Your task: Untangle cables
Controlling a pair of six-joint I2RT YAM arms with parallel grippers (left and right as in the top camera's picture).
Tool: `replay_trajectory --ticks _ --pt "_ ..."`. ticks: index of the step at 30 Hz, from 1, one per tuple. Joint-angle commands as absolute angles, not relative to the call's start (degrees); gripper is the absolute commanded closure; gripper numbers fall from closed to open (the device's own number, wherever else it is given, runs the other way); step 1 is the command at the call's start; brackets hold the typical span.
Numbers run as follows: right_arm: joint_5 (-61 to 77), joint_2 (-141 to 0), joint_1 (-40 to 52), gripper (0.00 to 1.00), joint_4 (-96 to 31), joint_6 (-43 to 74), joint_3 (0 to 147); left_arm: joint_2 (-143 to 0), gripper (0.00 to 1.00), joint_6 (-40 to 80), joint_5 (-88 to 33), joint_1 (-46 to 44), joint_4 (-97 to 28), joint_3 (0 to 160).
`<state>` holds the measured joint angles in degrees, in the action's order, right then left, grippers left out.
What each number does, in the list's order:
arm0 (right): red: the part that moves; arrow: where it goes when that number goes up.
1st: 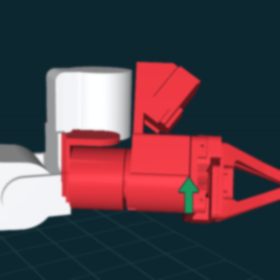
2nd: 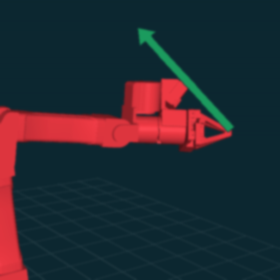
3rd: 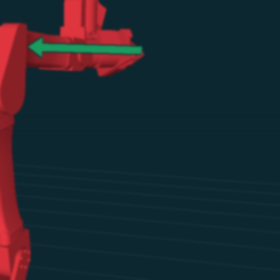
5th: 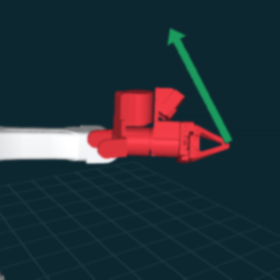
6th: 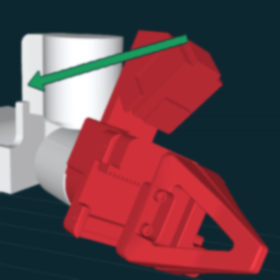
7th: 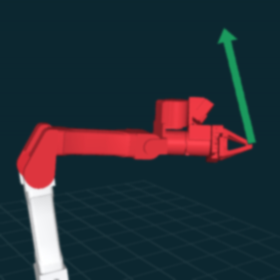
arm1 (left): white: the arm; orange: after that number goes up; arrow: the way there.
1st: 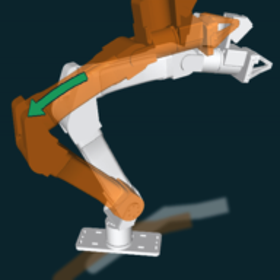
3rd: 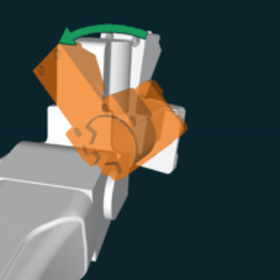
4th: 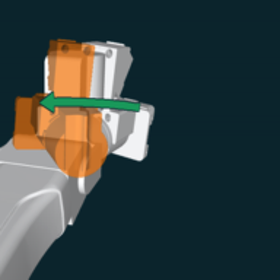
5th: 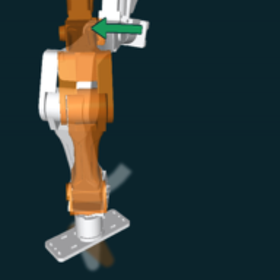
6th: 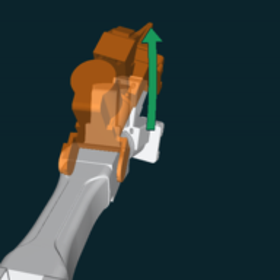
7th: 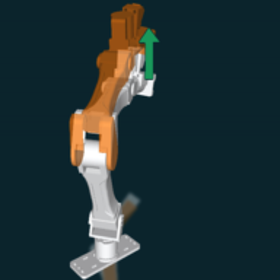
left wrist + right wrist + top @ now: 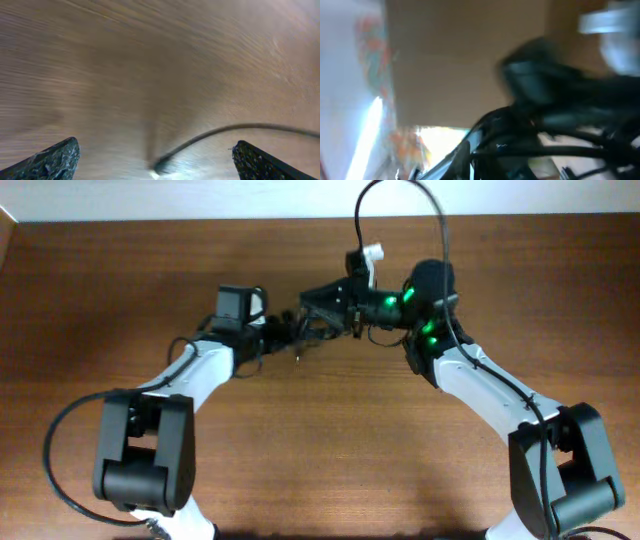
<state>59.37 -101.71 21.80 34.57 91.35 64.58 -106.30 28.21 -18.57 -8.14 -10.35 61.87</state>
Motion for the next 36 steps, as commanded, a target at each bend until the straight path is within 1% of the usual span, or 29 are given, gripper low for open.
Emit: replay_trajectory --ticks 1,3,5,8,12,13,15,16,19,20,21,23,24,25,28,31,33,36 --pt "49.3 -100.97 21.67 0.96 10.26 80.31 64.95 -106.06 0.01 28.71 -16.99 -0.91 -12.95 61.87" --pt "42.94 -100.95 21.78 0.96 -2.66 74.89 64.95 -105.32 0.01 28.71 -17.85 2.83 -15.05 61.87" --pt "40.58 -100.77 21.82 0.96 -11.6 70.78 64.95 -104.47 0.01 28.69 -19.62 6.33 -16.78 61.87" --pt "40.45 -99.15 21.85 0.96 -18.61 63.83 64.95 -104.09 0.01 28.67 -23.73 10.41 -17.91 61.87" --pt "42.24 -93.82 22.72 0.96 -28.53 52.18 64.95 -104.09 0.01 28.69 -24.45 11.77 -18.55 61.87" --pt "42.41 -92.75 23.33 0.93 -30.79 50.46 64.95 -104.09 0.01 28.69 -24.47 11.77 -18.57 61.87" --pt "42.74 -90.94 26.0 0.78 -34.52 45.41 64.95 -104.09 0.01 28.71 -24.69 11.73 -18.57 61.87" --pt "43.05 -90.83 27.94 0.74 -34.48 44.77 64.95 -104.09 0.01 28.73 -24.69 11.73 -18.57 61.87" --pt "43.03 -91.39 33.06 0.7 -31.46 43.66 64.95 -104.09 0.01 28.71 -24.69 11.73 -18.74 61.87" --pt "42.68 -91.44 34.98 0.63 -30.52 41.8 64.95 -104.09 0.01 28.71 -24.69 11.73 -18.87 61.87" --pt "40.36 -91.46 36.6 0.5 -30.72 40.18 64.95 -104.09 0.01 28.71 -24.71 11.73 -19.05 61.87" --pt "33.74 -91.46 37.98 0.48 -33.15 40.58 64.95 -104.09 0.01 28.71 -24.71 11.73 -19.22 61.87" --pt "31.35 -91.46 37.95 0.41 -34.28 40.73 64.95 -104.09 0.01 28.69 -24.86 11.73 -19.33 61.87" --pt "27.73 -91.44 37.43 0.39 -35.9 40.95 64.95 -104.09 0.01 28.67 -25.63 11.73 -19.46 61.87" --pt "20.34 -91.42 33.8 0.38 -41.06 45.91 64.95 -104.09 0.01 27.24 -30.06 11.7 -19.4 61.87" --pt "19.4 -91.42 29.02 0.37 -44.45 47.03 64.95 -104.09 0.01 23.86 -33.74 10.74 -19.86 61.87" --pt "18.26 -91.44 26.83 0.34 -45.74 47.48 64.95 -104.09 0.01 23.64 -33.65 8.8 -20.29 61.87" --pt "17.08 -91.83 25.87 0.35 -46.17 47.81 64.88 -104.09 0.01 23.68 -31.97 5.32 -20.16 61.87"
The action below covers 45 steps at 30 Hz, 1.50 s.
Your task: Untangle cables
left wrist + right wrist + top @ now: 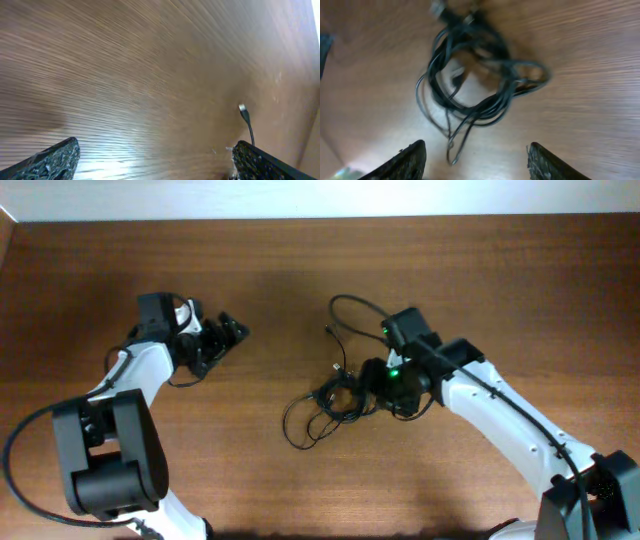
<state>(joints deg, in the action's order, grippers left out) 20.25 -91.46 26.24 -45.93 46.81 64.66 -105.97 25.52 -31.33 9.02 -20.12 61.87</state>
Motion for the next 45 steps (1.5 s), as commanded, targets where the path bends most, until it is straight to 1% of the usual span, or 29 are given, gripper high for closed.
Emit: replay_trajectory --ticks 1,2,3,6,8,11,13,14,15,16,18,19,21,22,23,24,26,27,30,31,32,33,36,40,42,45 --pt "17.26 -92.16 25.91 0.41 -46.37 47.81 64.88 -104.09 0.01 23.68 -30.68 4.47 -20.18 61.87" --pt "18.28 -92.55 26.24 0.51 -47.2 47.88 64.86 -104.09 0.01 23.68 -28.64 3.49 -20.25 61.87" --pt "18.74 -92.73 26.37 0.55 -47.66 48.01 64.82 -104.09 0.01 23.7 -27.24 2.9 -20.29 61.87" --pt "18.76 -92.75 26.72 0.55 -54.33 58.59 64.77 -104.09 0.01 23.73 -26.65 1.87 -20.29 61.87" --pt "18.35 -92.75 26.72 0.54 -55.83 62.96 64.18 -104.09 0.01 23.7 -26.48 1.87 -20.27 61.87" --pt "18.9 -92.75 26.81 0.54 -55.55 63.88 62.89 -104.09 0.01 23.7 -24.12 1.91 -20.32 61.87" --pt "20.71 -92.75 28.12 0.54 -54.85 59.27 62.76 -104.09 0.01 23.7 -21.67 1.93 -20.36 61.87" --pt "22.04 -92.75 29.28 0.48 -53.69 55.0 62.76 -104.09 0.01 23.7 -20.43 2.04 -20.36 61.87" --pt "23.81 -92.75 30.81 0.4 -52.25 51.75 62.76 -104.09 0.01 23.73 -19.05 2.31 -20.34 61.87" --pt "24.25 -92.75 32.16 0.28 -51.09 49.84 62.76 -104.09 0.01 23.75 -17.45 2.83 -20.32 61.87" --pt "21.93 -92.75 34.63 0.17 -49.01 46.33 62.76 -104.09 0.01 24.21 -16.01 4.01 -20.32 61.87" --pt "19.16 -92.79 35.73 0.12 -48.77 46.41 62.76 -104.09 0.01 24.45 -16.03 4.73 -20.32 61.87" --pt "13.65 -93.43 37.87 0.11 -48.77 51.13 62.76 -104.09 0.01 25.43 -16.05 6.26 -20.49 61.87" --pt "12.47 -94.83 38.87 0.13 -47.72 55.2 62.76 -104.09 0.01 26.59 -16.19 7.79 -21.02 61.87" --pt "12.86 -96.4 39.48 0.19 -45.98 56.27 62.76 -104.09 0.01 27.44 -16.25 8.73 -21.65 61.87" --pt "13.47 -98.41 40.25 0.23 -43.55 56.31 62.76 -104.09 0.01 27.57 -16.25 9.65 -22.35 61.87" --pt "15.44 -101.3 41.54 0.29 -38.92 56.45 62.78 -104.09 0.01 27.57 -16.25 10.59 -23.14 61.87" --pt "17.21 -102.67 42.46 0.35 -35.94 56.47 62.78 -104.09 0.01 27.57 -16.23 11.16 -23.68 61.87" --pt "17.43 -104.31 44.36 0.46 -33.61 60.14 62.78 -104.09 0.01 27.57 -16.23 12.21 -24.97 61.87" --pt "18.22 -104.42 45.06 0.61 -33.54 60.53 62.78 -104.09 0.01 27.57 -16.23 12.67 -25.56 61.87" --pt "19.81 -104.27 45.15 0.85 -33.56 60.53 62.92 -104.09 0.01 27.55 -16.23 13.08 -25.87 61.87" --pt "22.0 -104.07 45.01 0.96 -33.56 60.51 63.53 -104.09 0.01 27.55 -16.21 13.19 -26.09 61.87" --pt "28.84 -102.83 43.27 0.96 -33.54 60.49 67.88 -104.09 0.01 27.55 -16.23 13.19 -26.24 61.87" --pt "37.39 -101.62 37.71 0.96 -33.47 59.2 74.81 -104.09 0.01 27.55 -16.23 13.19 -26.26 61.87" --pt "40.18 -101.62 34.85 0.96 -31.03 59.24 75.33 -104.09 0.01 27.55 -16.23 13.19 -26.39 61.87" --pt "39.05 -101.62 31.0 0.96 -30.5 63.48 74.74 -104.09 0.01 27.55 -16.23 13.19 -26.94 61.87"
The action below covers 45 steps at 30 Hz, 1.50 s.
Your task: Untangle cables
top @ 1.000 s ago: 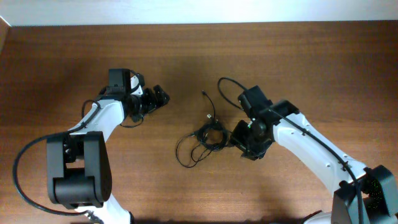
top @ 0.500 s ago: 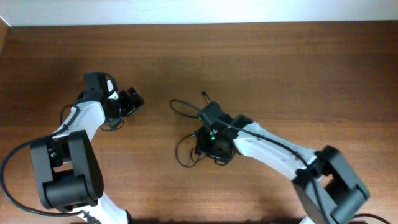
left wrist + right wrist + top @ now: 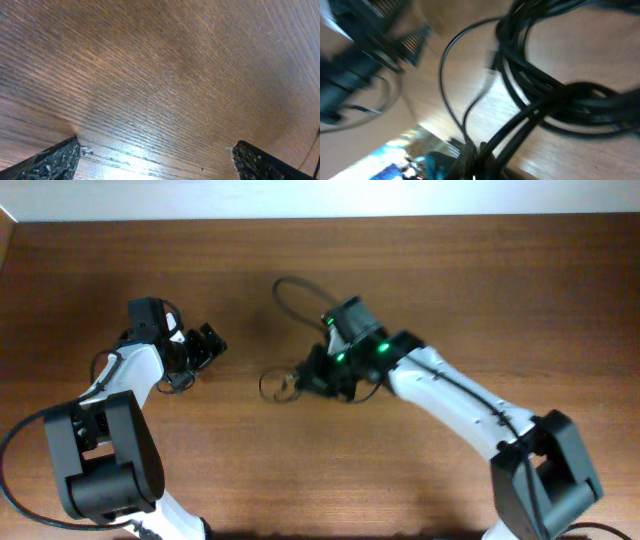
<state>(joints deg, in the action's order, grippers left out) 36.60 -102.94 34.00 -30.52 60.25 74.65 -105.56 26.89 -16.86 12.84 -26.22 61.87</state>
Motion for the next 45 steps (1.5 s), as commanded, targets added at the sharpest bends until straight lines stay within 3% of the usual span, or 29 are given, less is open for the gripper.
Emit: replay_trajectory --ticks 1,9,16,17,20,21,23,24,25,26,30,33,38,41,45 --pt "37.12 -101.62 30.04 0.96 -29.89 65.63 73.93 -104.09 0.01 27.55 -16.23 13.19 -27.38 61.87" --pt "31.29 -101.62 29.54 0.96 -33.82 68.66 71.05 -104.09 0.01 27.53 -16.25 13.17 -28.4 61.87" --pt "42.74 -101.62 29.61 0.92 -32.27 59.75 71.05 -104.09 0.01 27.55 -16.27 13.13 -29.47 61.87" --pt "44.58 -101.62 29.61 0.87 -31.81 59.77 71.05 -104.09 0.01 27.55 -16.27 13.13 -29.47 61.87" --pt "46.09 -101.62 29.58 0.91 -26.13 59.77 71.05 -104.09 0.01 27.57 -16.29 13.13 -29.45 61.87" --pt "46.37 -101.62 29.61 0.89 -23.99 59.77 71.05 -104.09 0.01 27.57 -16.29 13.13 -29.47 61.87" --pt "45.65 -101.62 29.65 0.62 -23.07 57.58 71.05 -104.09 0.01 27.55 -16.82 13.13 -29.78 61.87" --pt "44.53 -101.62 29.67 0.62 -23.64 53.54 71.05 -104.09 0.01 27.55 -17.26 13.13 -30.17 61.87" --pt "42.44 -101.62 29.65 0.47 -25.32 50.57 71.05 -104.09 0.01 27.09 -17.91 13.13 -30.55 61.87" --pt "39.59 -101.6 29.65 0.45 -27.68 49.43 71.05 -104.09 0.01 25.69 -19.16 13.13 -30.74 61.87" --pt "24.84 -100.29 28.49 0.45 -39.0 49.56 71.24 -104.09 0.01 12.53 -35.31 12.36 -30.72 61.87" --pt "17.19 -96.49 26.06 0.44 -46.02 52.07 71.59 -104.03 0.01 3.01 -40.29 9.87 -30.68 61.87" --pt "14.31 -91.98 19.16 0.44 -54.98 56.4 71.59 -100.05 0.01 -1.21 -36.91 4.84 -28.14 62.39" --pt "14.22 -91.57 14.24 0.44 -60.51 55.72 71.59 -92.82 0.01 -9.76 -35.2 1.15 -27.57 63.66" --pt "14.72 -91.57 8.21 0.44 -63.53 52.23 71.57 -85.27 0.01 -17.04 -21.21 -8.56 -28.82 63.66"
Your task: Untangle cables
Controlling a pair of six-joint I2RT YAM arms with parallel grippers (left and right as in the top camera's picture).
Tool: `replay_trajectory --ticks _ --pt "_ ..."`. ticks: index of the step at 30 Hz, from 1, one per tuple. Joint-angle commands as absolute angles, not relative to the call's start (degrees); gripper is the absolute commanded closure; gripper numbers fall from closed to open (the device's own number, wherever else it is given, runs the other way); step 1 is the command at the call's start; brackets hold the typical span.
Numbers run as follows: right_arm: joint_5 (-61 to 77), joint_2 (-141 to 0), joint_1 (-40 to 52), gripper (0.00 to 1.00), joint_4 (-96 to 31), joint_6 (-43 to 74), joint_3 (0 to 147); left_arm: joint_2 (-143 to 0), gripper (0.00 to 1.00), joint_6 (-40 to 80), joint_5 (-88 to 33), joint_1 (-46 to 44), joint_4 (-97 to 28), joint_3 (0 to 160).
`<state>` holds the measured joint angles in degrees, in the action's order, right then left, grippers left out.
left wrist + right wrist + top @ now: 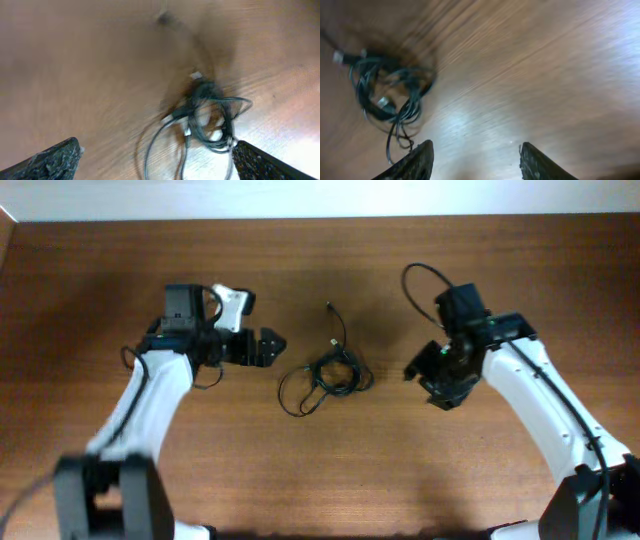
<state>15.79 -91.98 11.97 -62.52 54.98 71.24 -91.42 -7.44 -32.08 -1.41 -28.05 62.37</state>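
A tangle of thin black cables (327, 375) lies loose on the wooden table, with one plug end (330, 307) trailing toward the back. My left gripper (272, 345) is open just left of the tangle and does not touch it. In the left wrist view the tangle (205, 114) lies ahead, right of centre, between the wide-apart fingertips of the gripper (155, 165). My right gripper (425, 385) is open to the right of the tangle and holds nothing. The right wrist view shows the tangle (385, 95) off to the left of the gripper (477, 160).
The brown wooden table (560, 260) ends at a white strip along the back. A black loop of the arm's own wiring (425, 280) arches above my right wrist.
The right gripper was down at the cables left of centre; now it is open and off to the right, with the tangle lying free. The left gripper has moved from the far left to beside the tangle.
First both grippers met at the rear middle with cables between them. Then the left one was open at the far left and the right one was over the tangle. Later the right one was at the cables further left. Now both stand open on either side.
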Motion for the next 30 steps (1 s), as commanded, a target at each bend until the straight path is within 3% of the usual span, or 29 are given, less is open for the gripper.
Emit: replay_trajectory --ticks 1,5,11,28,30 --pt "14.79 -91.57 6.85 0.44 -64.18 51.22 71.57 -84.84 0.01 -18.15 -17.98 -12.45 -28.99 63.66" --pt "14.72 -91.57 5.15 0.44 -66.48 49.69 71.57 -86.08 0.01 -18.26 -8.99 -25.63 -28.99 63.66" --pt "14.31 -91.57 5.1 0.44 -66.74 48.14 71.57 -88.84 0.01 -18.33 9.56 -33.91 -29.21 63.64" --pt "14.44 -91.59 3.25 0.44 -68.23 44.97 71.57 -96.2 0.0 -18.31 0.16 -35.0 -38.46 63.64" --pt "14.94 -91.59 3.36 0.44 -68.29 44.97 71.57 -98.35 0.21 -18.28 0.19 -35.11 -37.8 63.64"
